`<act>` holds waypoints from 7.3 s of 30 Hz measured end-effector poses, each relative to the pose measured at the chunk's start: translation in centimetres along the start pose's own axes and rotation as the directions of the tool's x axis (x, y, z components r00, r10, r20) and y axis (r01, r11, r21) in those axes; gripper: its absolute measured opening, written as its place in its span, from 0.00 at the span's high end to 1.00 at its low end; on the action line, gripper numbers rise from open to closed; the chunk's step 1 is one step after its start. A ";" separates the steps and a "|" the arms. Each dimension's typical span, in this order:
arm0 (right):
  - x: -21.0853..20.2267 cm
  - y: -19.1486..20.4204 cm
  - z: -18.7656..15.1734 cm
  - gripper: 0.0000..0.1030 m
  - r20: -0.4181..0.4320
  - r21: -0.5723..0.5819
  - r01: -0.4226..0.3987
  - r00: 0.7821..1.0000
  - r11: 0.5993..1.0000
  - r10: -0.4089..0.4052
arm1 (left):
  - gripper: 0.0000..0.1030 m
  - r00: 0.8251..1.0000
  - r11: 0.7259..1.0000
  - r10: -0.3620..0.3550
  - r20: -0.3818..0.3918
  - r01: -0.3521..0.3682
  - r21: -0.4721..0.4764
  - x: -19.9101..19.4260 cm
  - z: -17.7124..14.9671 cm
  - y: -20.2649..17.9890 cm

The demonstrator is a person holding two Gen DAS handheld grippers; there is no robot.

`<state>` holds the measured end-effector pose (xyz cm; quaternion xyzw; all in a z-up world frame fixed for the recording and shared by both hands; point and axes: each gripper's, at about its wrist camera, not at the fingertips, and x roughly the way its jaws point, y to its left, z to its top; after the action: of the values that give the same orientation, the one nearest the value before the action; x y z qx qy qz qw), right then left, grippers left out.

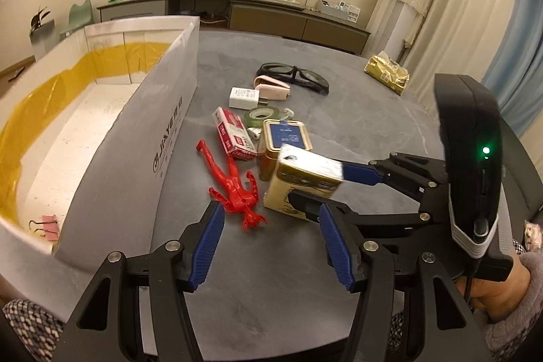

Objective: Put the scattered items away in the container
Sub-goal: 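Grasp the cream carton with the right tool while the left tool approaches the red figure, then grasp the red toy figure with the left tool and lift it, then carry the red figure and cream carton together over the white box, then open both tools to drop the figure and carton into the box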

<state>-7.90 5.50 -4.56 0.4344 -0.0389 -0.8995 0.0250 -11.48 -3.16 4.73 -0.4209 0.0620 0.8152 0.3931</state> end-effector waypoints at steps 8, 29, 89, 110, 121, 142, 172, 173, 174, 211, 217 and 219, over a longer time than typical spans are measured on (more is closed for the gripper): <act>-1.1 -3.0 -1.0 0.75 -0.037 0.169 -0.047 0.998 0.984 0.054 | 0.42 0.997 1.000 0.016 -0.070 -0.014 0.018 3.8 -0.3 0.3; -1.2 -3.2 -1.2 0.75 -0.049 0.189 -0.065 0.996 0.980 0.076 | 0.77 0.991 0.987 0.130 -0.028 -0.127 0.094 6.5 -1.2 1.0; -10.1 1.4 -1.0 0.76 0.194 0.157 -0.175 0.970 0.972 0.143 | 0.77 0.966 0.982 0.125 0.227 -0.153 0.111 -9.1 -0.8 -2.7; -11.2 7.9 4.6 0.76 0.206 0.058 -0.157 0.968 0.986 0.142 | 0.77 0.957 0.996 0.089 0.276 -0.087 -0.020 -13.0 1.3 4.7; -9.4 9.9 7.9 0.76 0.170 0.009 -0.138 0.976 0.990 0.135 | 0.77 0.960 0.995 0.086 0.267 -0.067 -0.078 -12.8 2.7 8.5; -5.9 11.6 12.3 0.76 0.107 -0.065 -0.099 0.989 0.993 0.105 | 0.77 0.966 0.992 0.072 0.247 -0.044 -0.116 -11.8 5.7 12.8; 1.2 11.5 19.4 0.76 -0.026 -0.082 -0.076 0.997 0.994 0.074 | 0.77 0.996 0.990 0.052 0.074 -0.042 -0.133 -7.2 10.2 17.9; 1.5 11.4 19.7 0.76 -0.032 -0.078 -0.078 0.997 0.994 0.076 | 0.77 0.997 0.990 0.050 0.066 -0.041 -0.133 -7.0 10.4 18.1; 1.7 11.3 19.9 0.76 -0.038 -0.075 -0.080 0.996 0.994 0.077 | 0.77 0.997 0.990 0.051 0.059 -0.042 -0.131 -6.8 10.6 18.1; 12.8 8.1 25.1 0.68 -0.251 -0.142 0.026 0.966 0.990 -0.062 | 0.70 0.971 0.955 0.076 -0.228 -0.136 -0.263 2.8 14.4 22.2; 11.4 7.9 24.7 0.68 -0.236 -0.123 0.005 0.971 0.992 -0.034 | 0.65 0.972 0.952 0.064 -0.225 -0.127 -0.277 1.4 14.4 22.4; 10.9 8.0 24.4 0.68 -0.238 -0.129 -0.006 0.971 0.992 -0.025 | 0.64 0.972 0.953 0.065 -0.224 -0.127 -0.275 0.8 14.2 22.4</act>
<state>-33.72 -2.18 2.79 0.5373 0.0248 -0.8414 0.0532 -36.34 -11.87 8.08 -0.5546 0.0052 0.7841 0.2786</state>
